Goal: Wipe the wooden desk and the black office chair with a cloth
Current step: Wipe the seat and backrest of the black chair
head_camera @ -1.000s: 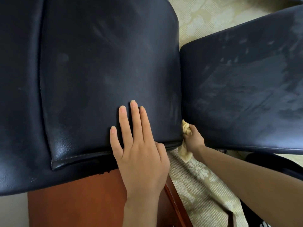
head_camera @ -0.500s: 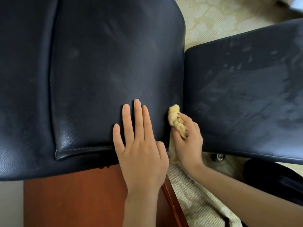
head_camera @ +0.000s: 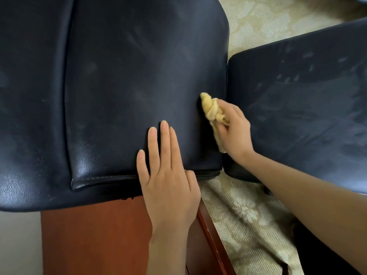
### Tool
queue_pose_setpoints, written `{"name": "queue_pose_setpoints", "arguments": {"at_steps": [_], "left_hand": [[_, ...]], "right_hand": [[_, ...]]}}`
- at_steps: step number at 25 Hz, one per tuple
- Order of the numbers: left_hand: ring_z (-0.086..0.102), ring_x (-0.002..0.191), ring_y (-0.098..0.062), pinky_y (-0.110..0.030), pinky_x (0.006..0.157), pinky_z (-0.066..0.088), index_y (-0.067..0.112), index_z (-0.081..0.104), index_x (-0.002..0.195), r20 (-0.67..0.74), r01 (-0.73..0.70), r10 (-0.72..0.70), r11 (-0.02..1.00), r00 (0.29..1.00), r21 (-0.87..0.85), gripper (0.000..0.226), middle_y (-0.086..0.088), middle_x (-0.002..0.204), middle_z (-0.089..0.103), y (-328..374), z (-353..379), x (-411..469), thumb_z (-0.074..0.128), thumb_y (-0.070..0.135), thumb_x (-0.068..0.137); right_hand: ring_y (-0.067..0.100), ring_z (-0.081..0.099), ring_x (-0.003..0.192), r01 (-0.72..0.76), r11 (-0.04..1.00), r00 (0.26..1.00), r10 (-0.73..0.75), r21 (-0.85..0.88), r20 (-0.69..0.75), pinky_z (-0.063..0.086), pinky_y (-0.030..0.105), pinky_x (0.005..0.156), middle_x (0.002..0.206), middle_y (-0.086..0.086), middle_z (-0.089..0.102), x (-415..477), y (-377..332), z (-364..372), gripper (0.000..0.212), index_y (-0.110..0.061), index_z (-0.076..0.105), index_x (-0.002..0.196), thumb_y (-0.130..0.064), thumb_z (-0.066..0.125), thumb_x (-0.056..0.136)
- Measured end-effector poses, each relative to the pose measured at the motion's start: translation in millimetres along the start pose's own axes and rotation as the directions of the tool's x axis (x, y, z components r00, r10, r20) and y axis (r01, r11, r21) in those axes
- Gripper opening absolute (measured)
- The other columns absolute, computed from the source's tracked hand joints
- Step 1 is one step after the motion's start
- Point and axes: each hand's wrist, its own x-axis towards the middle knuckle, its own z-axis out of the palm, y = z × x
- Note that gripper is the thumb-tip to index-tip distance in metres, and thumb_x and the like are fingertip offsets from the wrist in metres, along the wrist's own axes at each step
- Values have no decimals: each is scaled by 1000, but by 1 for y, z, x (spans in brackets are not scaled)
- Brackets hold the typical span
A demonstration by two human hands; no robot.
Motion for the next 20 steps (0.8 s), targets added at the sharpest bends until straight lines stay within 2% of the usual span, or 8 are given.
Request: {"name": "queue_pose_setpoints", "arguments": {"at_steps": [2, 4, 7, 9, 11, 14, 16, 20], "left_hand": [[8, 146, -23, -41, 115, 2, 7, 23, 149, -4, 5, -5, 1000, 1000, -2, 70, -6, 158, 17, -1, 1, 0, 27, 18, 80], [8, 146, -23, -42, 115, 1, 7, 23, 149, -2, 12, -12, 1000, 1000, -12, 70, -6, 158, 17, 0, 1, -1, 26, 19, 80], [8, 146, -23, -42, 115, 0, 6, 23, 149, -3, 26, -26, 999, 1000, -26, 69, -7, 158, 17, 2, 2, 0, 26, 19, 81], [7, 146, -23, -42, 115, -1, 6, 22, 149, -1, 26, -26, 999, 1000, -22, 70, -7, 158, 17, 2, 2, -1, 27, 19, 81], [7, 146, -23, -42, 115, 0, 6, 22, 149, 0, 25, -25, 999, 1000, -25, 70, -7, 158, 17, 1, 2, 0, 27, 19, 81], [7, 146, -24, -43, 115, 2, 6, 22, 149, 3, 14, -14, 1000, 1000, -26, 70, -8, 158, 17, 0, 1, -1, 27, 20, 80], [7, 146, -25, -43, 115, 2, 7, 22, 149, 2, 7, -7, 999, 1000, -33, 71, -8, 158, 15, 0, 0, 0, 28, 21, 80], [0, 146, -23, -42, 115, -2, 9, 17, 150, 85, -25, 29, 998, 996, -51, 73, -6, 159, 8, -2, -6, -2, 37, 21, 81]], "right_hand": [[14, 51, 106, -242, 968, 968, 245, -64, 45, 30, 5, 83, 121, 9, 56, 6, 21, -1, 41, -15, 50, 130, -9, 58, 89], [26, 53, 107, -423, 892, 877, 447, -158, 177, 34, 20, 81, 119, 15, 56, -1, 40, 0, 38, -12, 43, 130, -13, 52, 94], [29, 52, 95, -537, 778, 696, 627, -326, 351, 37, 23, 72, 115, 19, 55, -26, 54, 6, 35, -4, 35, 130, -15, 44, 98], [24, 50, 88, -567, 726, 612, 688, -390, 390, 37, 25, 73, 103, 12, 53, -44, 56, 10, 36, -3, 34, 132, -14, 42, 98], [16, 49, 85, -604, 725, 605, 687, -331, 402, 38, 23, 71, 100, 4, 52, -60, 54, 10, 35, -7, 34, 132, -12, 41, 98], [17, 49, 97, -653, 734, 654, 671, -188, 349, 41, 27, 80, 117, 9, 52, -73, 47, 6, 42, -14, 35, 135, -8, 45, 95], [18, 49, 98, -701, 706, 654, 693, -100, 304, 43, 30, 82, 119, 10, 50, -81, 38, 6, 46, -15, 36, 135, -5, 48, 91], [28, 49, 113, -879, 460, 474, 815, 124, 335, 44, 45, 99, 125, 15, 47, -93, 12, 7, 49, -11, 29, 135, -5, 51, 91]]}}
